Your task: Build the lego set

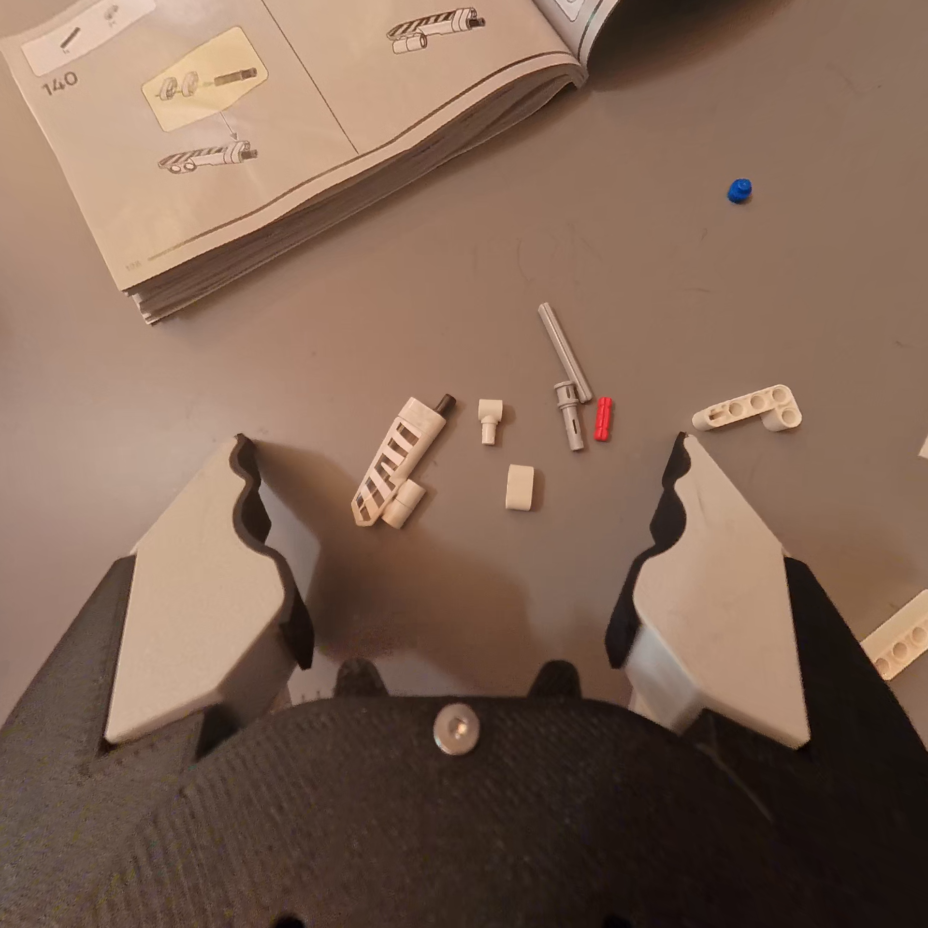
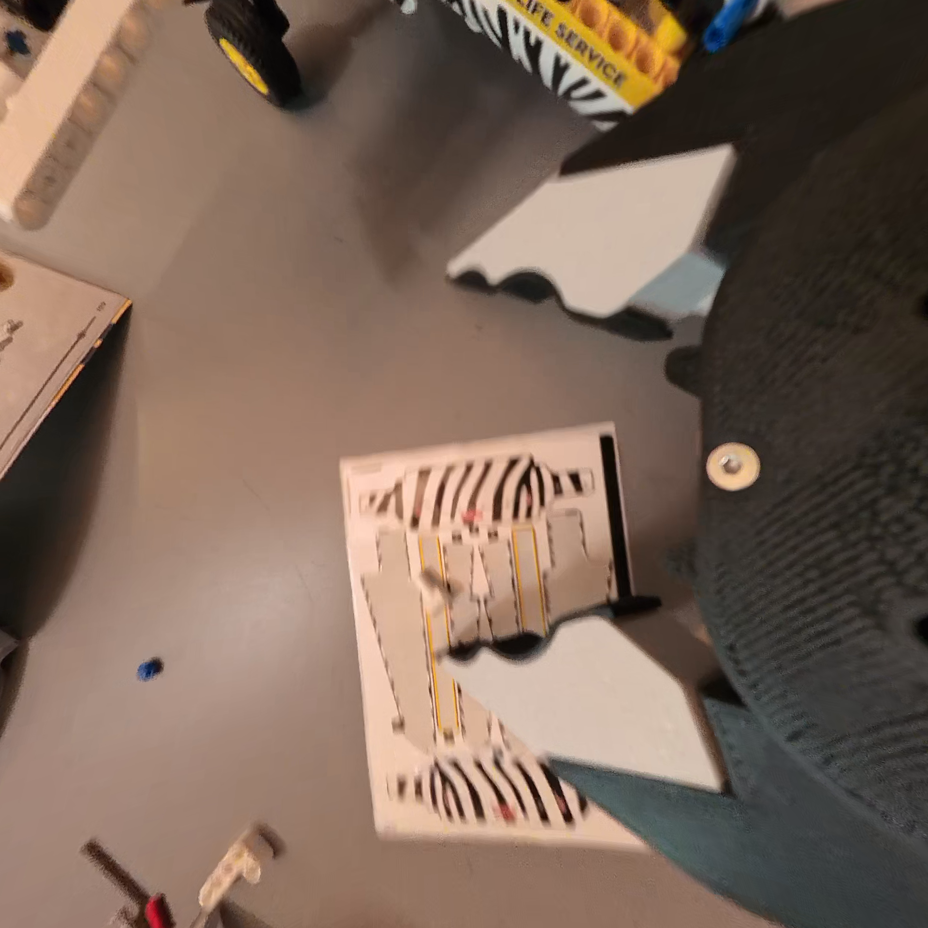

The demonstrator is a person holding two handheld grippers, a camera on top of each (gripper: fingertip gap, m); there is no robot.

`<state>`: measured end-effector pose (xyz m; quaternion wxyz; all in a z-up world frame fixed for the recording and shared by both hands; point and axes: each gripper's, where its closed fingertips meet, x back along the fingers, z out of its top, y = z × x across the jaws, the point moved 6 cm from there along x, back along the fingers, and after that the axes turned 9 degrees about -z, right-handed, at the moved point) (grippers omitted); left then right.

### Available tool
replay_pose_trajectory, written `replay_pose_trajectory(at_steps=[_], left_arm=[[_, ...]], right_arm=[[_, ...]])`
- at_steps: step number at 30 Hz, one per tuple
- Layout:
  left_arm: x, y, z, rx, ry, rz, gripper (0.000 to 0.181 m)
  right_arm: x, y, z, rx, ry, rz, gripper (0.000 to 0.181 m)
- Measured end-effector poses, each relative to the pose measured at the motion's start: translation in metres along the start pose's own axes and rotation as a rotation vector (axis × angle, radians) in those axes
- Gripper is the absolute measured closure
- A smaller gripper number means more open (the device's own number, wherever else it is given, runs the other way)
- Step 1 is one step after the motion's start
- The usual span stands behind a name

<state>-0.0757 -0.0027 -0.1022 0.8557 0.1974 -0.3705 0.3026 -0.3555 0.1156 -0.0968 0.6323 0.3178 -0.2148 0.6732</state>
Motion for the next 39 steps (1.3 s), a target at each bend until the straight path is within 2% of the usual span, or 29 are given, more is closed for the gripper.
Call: replay_pose_trajectory(at_steps=[1, 2, 3, 5, 6, 8, 9, 10, 11, 13, 15, 18, 22, 27, 32, 35, 37, 39], left_arm=[[0.0, 0.0, 0.0, 0.001, 0.0, 0.001, 0.025], [0.0, 0.0, 0.0, 0.002, 0.0, 0.001, 0.025], [0.0, 0.0, 0.0, 0.002, 0.0, 0.001, 0.025], [0.0, -0.001, 0.0, -0.009, -0.002, -0.005, 0.025], [0.0, -0.001, 0.0, -0.006, 0.0, -0.013, 0.024], [0.0, -0.004, 0.002, -0.017, -0.006, -0.017, 0.029], [0.003, -0.006, 0.004, -0.007, 0.007, -0.005, 0.046], [0.008, -0.005, 0.006, -0.009, 0.051, -0.004, 0.079], [0.015, -0.003, 0.009, -0.034, 0.135, 0.003, 0.092], [0.032, 0.003, 0.016, -0.096, 0.289, 0.046, 0.1], [0.047, 0.012, 0.021, -0.166, 0.386, 0.055, 0.115], [0.054, 0.024, 0.023, -0.21, 0.486, -0.024, 0.136], [0.051, 0.027, 0.018, -0.187, 0.48, -0.127, 0.139], [0.057, 0.03, 0.017, -0.2, 0.522, -0.186, 0.139], [0.064, 0.037, 0.016, -0.24, 0.577, -0.248, 0.139], [0.071, 0.056, 0.014, -0.317, 0.628, -0.4, 0.14], [0.074, 0.08, 0.009, -0.372, 0.629, -0.612, 0.148], [0.078, 0.102, 0.004, -0.335, 0.619, -0.881, 0.148]], right_arm=[[0.006, -0.006, 0.003, 0.016, 0.045, 0.027, 0.068], [0.014, -0.01, 0.006, 0.034, 0.107, 0.036, 0.082], [0.022, -0.011, 0.01, 0.049, 0.173, 0.007, 0.084], [0.037, -0.008, 0.015, 0.07, 0.315, -0.12, 0.073], [0.045, -0.007, 0.016, 0.079, 0.388, -0.186, 0.079], [0.061, -0.011, 0.014, 0.107, 0.539, -0.276, 0.113], [0.067, -0.018, 0.013, 0.144, 0.584, -0.285, 0.119], [0.071, -0.025, 0.01, 0.168, 0.586, -0.288, 0.127], [0.072, -0.031, 0.006, 0.185, 0.551, -0.284, 0.138], [0.067, -0.041, -0.003, 0.173, 0.44, -0.243, 0.136], [0.06, -0.049, -0.009, 0.151, 0.327, -0.185, 0.13], [0.05, -0.057, -0.005, 0.055, 0.256, -0.03, 0.143], [0.032, -0.048, 0.0, -0.042, 0.165, 0.017, 0.145], [0.016, -0.05, -0.002, 0.009, 0.067, 0.009, 0.163], [0.02, -0.055, 0.001, 0.059, 0.107, 0.018, 0.174], [0.041, -0.07, 0.011, 0.18, 0.327, 0.056, 0.174], [0.061, -0.087, 0.015, 0.3, 0.531, 0.08, 0.174], [0.078, -0.101, 0.017, 0.413, 0.713, 0.057, 0.175]])
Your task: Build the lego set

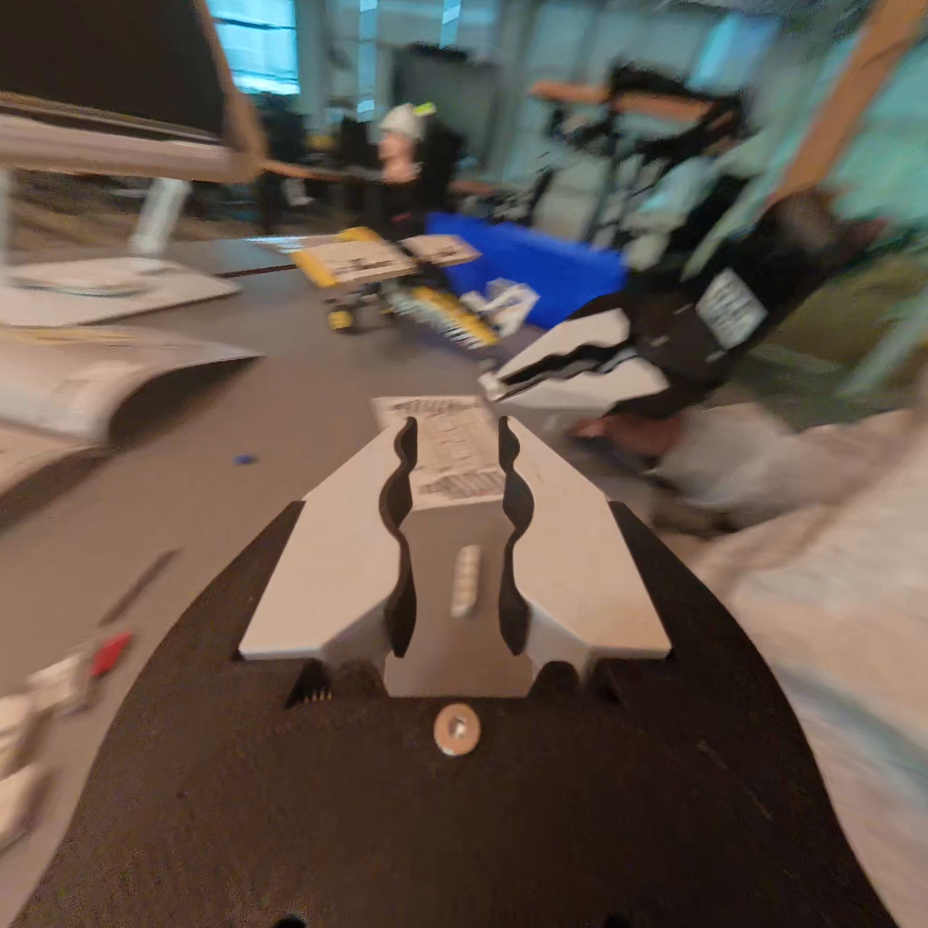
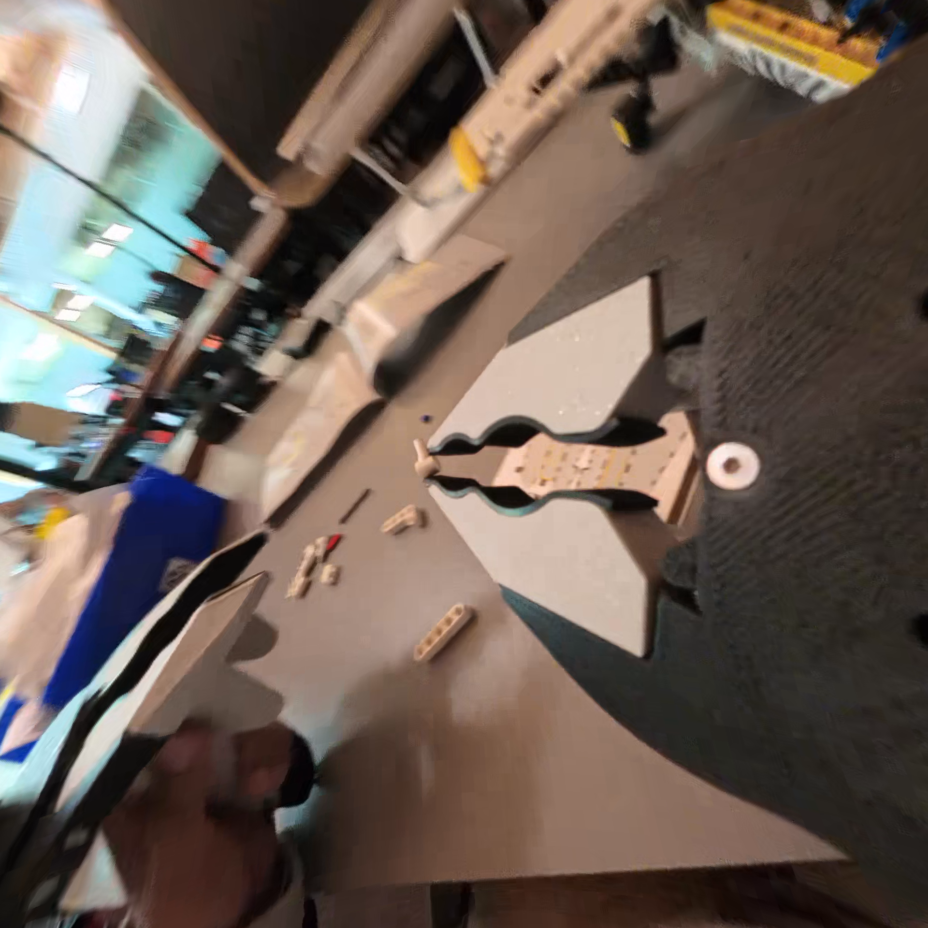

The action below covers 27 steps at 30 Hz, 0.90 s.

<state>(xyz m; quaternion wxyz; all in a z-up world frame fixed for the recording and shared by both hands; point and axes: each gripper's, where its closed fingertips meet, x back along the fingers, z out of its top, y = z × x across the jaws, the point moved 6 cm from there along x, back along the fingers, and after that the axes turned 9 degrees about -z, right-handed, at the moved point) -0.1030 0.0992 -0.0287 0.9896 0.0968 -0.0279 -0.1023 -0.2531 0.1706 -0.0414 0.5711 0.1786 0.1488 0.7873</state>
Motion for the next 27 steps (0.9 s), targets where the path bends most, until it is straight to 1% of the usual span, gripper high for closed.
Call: replay_pose_trajectory(at_steps=[1, 3, 5, 8, 10, 11, 16, 19, 23, 27], left_arm=[[-0.005, 0.006, 0.001, 0.07, 0.048, -0.099, 0.148], [-0.013, 0.012, 0.0, 0.214, 0.099, -0.248, 0.148], [-0.021, 0.011, -0.006, 0.34, 0.081, -0.315, 0.147], [-0.028, 0.009, -0.011, 0.443, 0.065, -0.337, 0.148], [-0.031, 0.006, -0.013, 0.494, 0.077, -0.32, 0.154], [-0.032, 0.006, -0.013, 0.511, 0.086, -0.334, 0.154], [-0.036, 0.007, -0.016, 0.555, 0.068, -0.374, 0.164], [-0.036, 0.008, -0.017, 0.581, 0.066, -0.413, 0.17], [-0.037, 0.01, -0.019, 0.624, 0.059, -0.462, 0.173], [-0.04, 0.01, -0.021, 0.632, 0.033, -0.455, 0.177]], right_arm=[[0.003, -0.005, 0.004, 0.055, 0.045, -0.005, 0.175], [0.002, -0.015, 0.004, 0.144, 0.043, 0.007, 0.175], [0.002, -0.024, 0.005, 0.205, 0.052, 0.04, 0.175], [0.008, -0.032, 0.013, 0.289, 0.13, 0.019, 0.175], [0.012, -0.035, 0.017, 0.343, 0.17, -0.014, 0.175], [0.013, -0.037, 0.017, 0.366, 0.182, -0.016, 0.175], [0.012, -0.046, 0.017, 0.455, 0.195, -0.02, 0.175], [0.012, -0.046, 0.018, 0.469, 0.205, -0.036, 0.175], [0.011, -0.048, 0.017, 0.486, 0.206, -0.031, 0.175], [0.01, -0.051, 0.017, 0.516, 0.205, -0.033, 0.175]])
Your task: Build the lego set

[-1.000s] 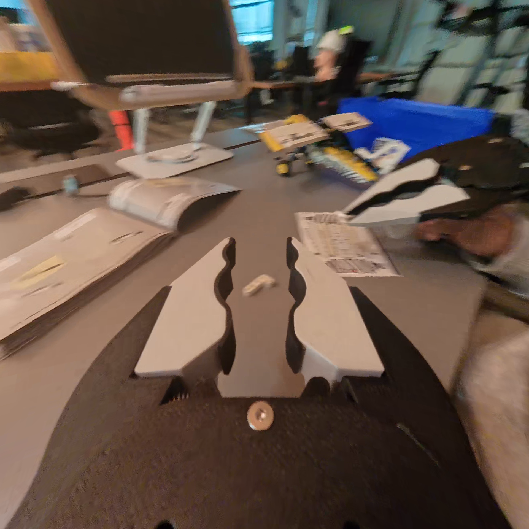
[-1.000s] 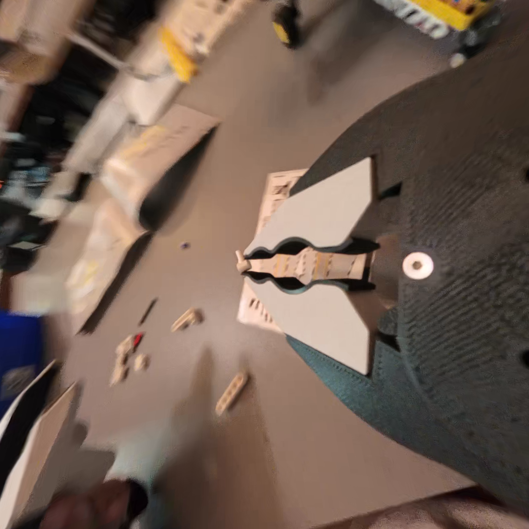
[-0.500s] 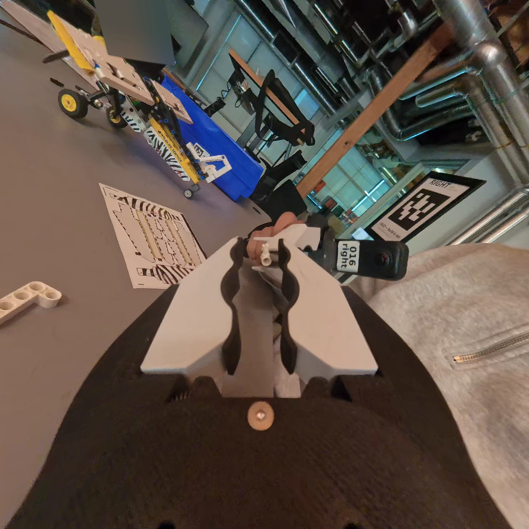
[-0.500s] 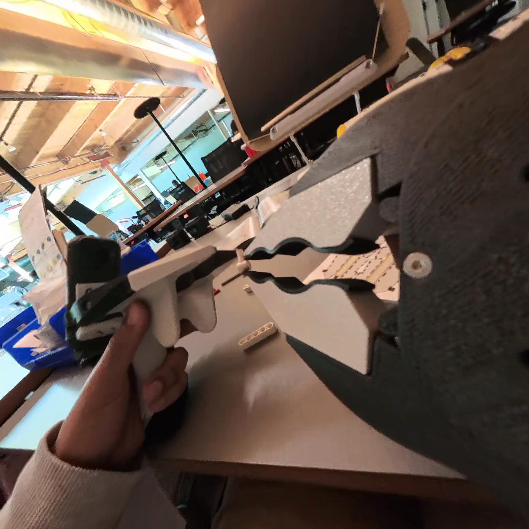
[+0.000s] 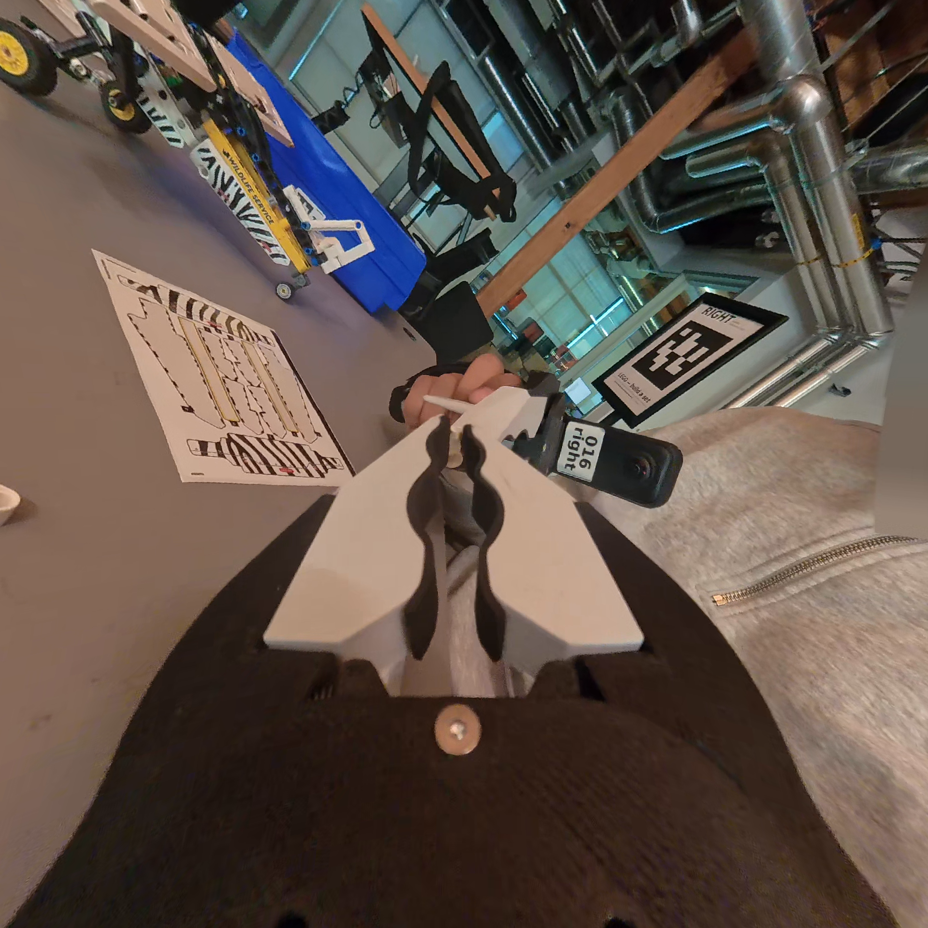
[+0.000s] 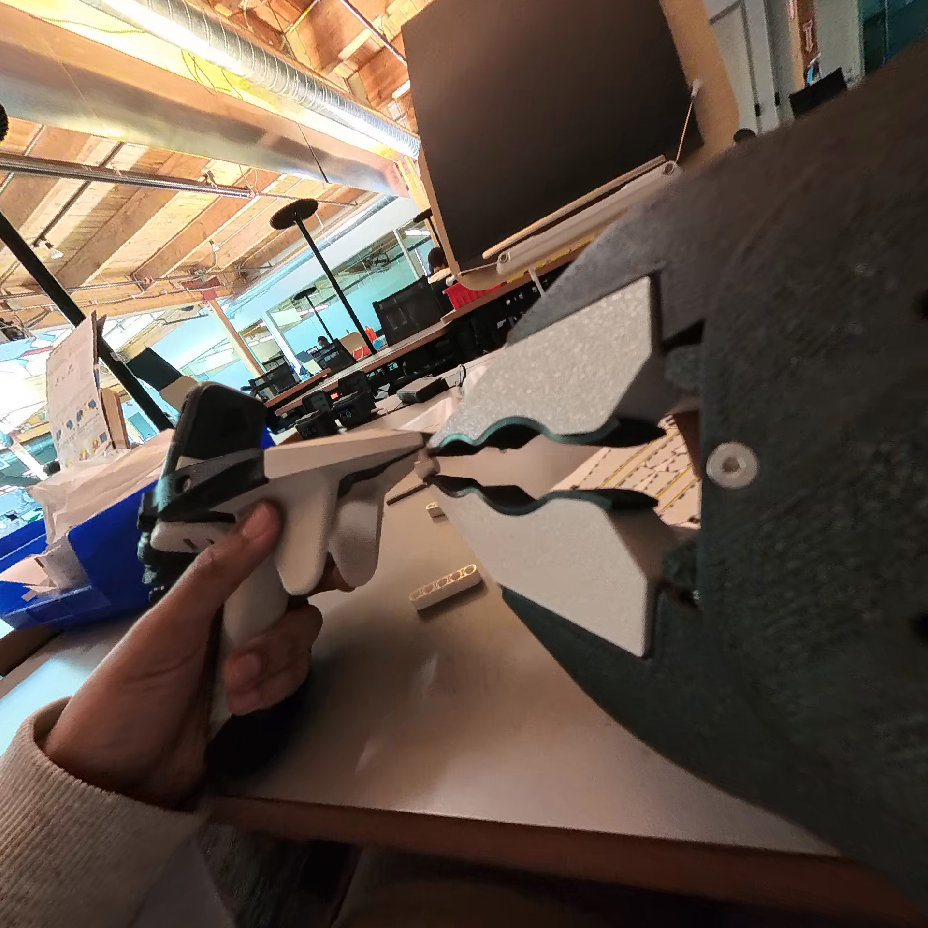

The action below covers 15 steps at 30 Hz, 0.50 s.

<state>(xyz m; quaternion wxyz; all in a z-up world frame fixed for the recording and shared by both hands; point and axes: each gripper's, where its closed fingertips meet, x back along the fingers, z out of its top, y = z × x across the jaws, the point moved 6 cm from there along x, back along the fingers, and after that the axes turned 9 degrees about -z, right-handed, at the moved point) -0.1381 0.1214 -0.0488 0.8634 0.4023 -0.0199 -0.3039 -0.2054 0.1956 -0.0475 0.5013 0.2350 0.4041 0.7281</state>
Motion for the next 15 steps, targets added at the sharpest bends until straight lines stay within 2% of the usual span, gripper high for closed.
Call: replay_pose_trajectory(at_steps=[6, 8, 11, 15], left_arm=[[0.0031, 0.0, 0.0022, 0.002, 0.03, -0.001, 0.177], [0.0061, -0.0009, 0.0042, 0.02, 0.059, -0.012, 0.177], [0.0083, -0.0029, 0.0058, 0.036, 0.084, -0.002, 0.177], [0.0084, -0.0052, 0.0063, 0.045, 0.103, 0.021, 0.177]], right_arm=[[-0.0004, 0.0011, 0.0009, 0.005, 0.008, -0.025, 0.175], [0.0005, 0.0041, 0.0019, 0.03, 0.025, -0.083, 0.175], [0.0052, 0.0079, 0.0057, 0.103, 0.076, -0.199, 0.166], [0.0052, 0.0035, 0.0055, 0.194, 0.07, -0.24, 0.164]])
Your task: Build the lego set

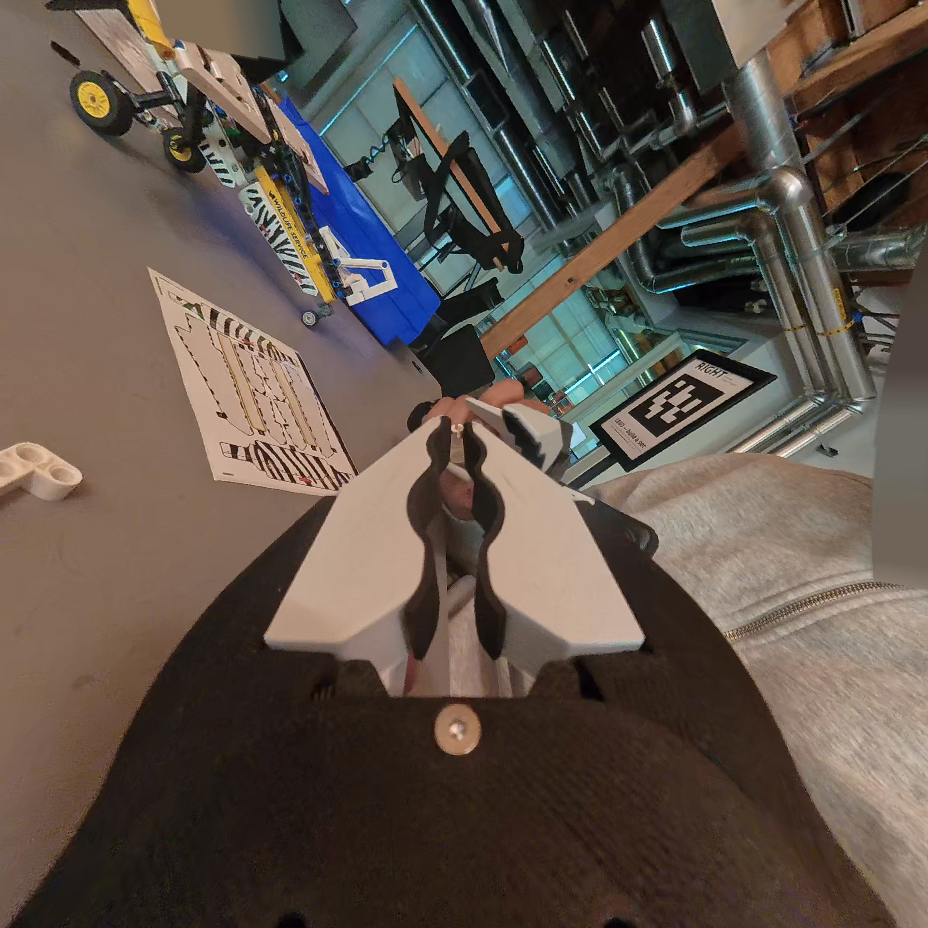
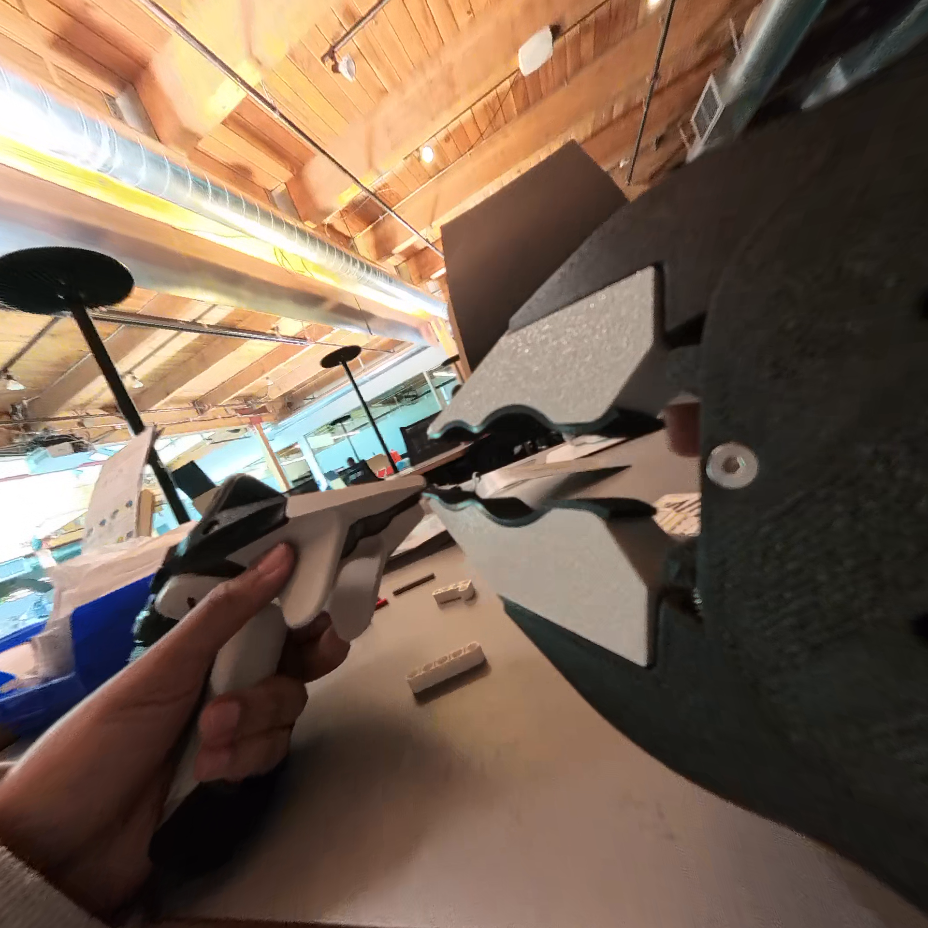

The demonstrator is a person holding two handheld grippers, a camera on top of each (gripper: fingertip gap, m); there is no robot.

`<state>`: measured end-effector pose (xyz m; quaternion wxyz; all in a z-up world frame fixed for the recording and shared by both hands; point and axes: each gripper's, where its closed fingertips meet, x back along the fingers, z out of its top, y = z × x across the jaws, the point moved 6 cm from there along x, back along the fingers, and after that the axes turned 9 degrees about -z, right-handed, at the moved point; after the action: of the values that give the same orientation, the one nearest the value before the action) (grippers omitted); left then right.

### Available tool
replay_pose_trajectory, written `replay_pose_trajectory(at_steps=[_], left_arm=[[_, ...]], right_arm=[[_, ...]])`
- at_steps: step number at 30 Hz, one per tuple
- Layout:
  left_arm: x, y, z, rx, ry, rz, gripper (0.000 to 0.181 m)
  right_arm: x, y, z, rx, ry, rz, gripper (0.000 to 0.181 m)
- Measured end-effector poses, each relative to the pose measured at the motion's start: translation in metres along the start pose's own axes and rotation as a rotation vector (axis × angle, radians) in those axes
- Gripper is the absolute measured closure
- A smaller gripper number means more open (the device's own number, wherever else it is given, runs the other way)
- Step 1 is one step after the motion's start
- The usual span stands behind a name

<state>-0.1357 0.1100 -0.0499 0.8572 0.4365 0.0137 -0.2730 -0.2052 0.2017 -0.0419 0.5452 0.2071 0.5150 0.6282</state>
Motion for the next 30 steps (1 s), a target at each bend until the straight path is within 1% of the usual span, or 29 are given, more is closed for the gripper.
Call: replay_pose_trajectory(at_steps=[3, 7, 10, 11, 13, 15, 21, 24, 25, 28, 30], left_arm=[[-0.002, -0.001, -0.001, 0.007, -0.009, 0.004, 0.176], [-0.003, -0.003, -0.003, 0.015, -0.017, 0.028, 0.176], [-0.004, -0.004, -0.004, 0.019, -0.025, 0.035, 0.176], [-0.005, -0.004, -0.004, 0.02, -0.029, 0.036, 0.176], [-0.005, -0.004, -0.004, 0.022, -0.029, 0.037, 0.176], [-0.005, -0.005, -0.004, 0.026, -0.026, 0.032, 0.176], [-0.005, -0.004, -0.004, 0.04, -0.029, 0.01, 0.176], [-0.004, -0.005, -0.004, 0.044, -0.029, 0.016, 0.176], [-0.004, -0.005, -0.004, 0.048, -0.028, 0.019, 0.177], [-0.006, -0.006, -0.006, 0.06, -0.052, 0.023, 0.177], [-0.007, -0.006, -0.007, 0.055, -0.063, 0.028, 0.177]], right_arm=[[-0.005, -0.003, -0.008, 0.02, -0.077, 0.009, 0.156], [-0.005, -0.009, -0.005, 0.073, -0.067, 0.021, 0.158], [-0.006, -0.016, -0.004, 0.132, -0.062, 0.039, 0.162], [-0.006, -0.018, -0.003, 0.14, -0.063, 0.049, 0.165], [-0.006, -0.02, -0.004, 0.147, -0.07, 0.069, 0.178], [-0.006, -0.02, -0.004, 0.139, -0.072, 0.074, 0.181], [-0.005, -0.018, -0.002, 0.096, -0.07, 0.083, 0.181], [-0.005, -0.019, -0.002, 0.138, -0.061, 0.066, 0.181], [-0.006, -0.02, -0.003, 0.154, -0.061, 0.056, 0.179], [-0.007, -0.021, -0.006, 0.159, -0.066, 0.054, 0.166], [-0.008, -0.023, -0.008, 0.164, -0.078, 0.062, 0.165]])
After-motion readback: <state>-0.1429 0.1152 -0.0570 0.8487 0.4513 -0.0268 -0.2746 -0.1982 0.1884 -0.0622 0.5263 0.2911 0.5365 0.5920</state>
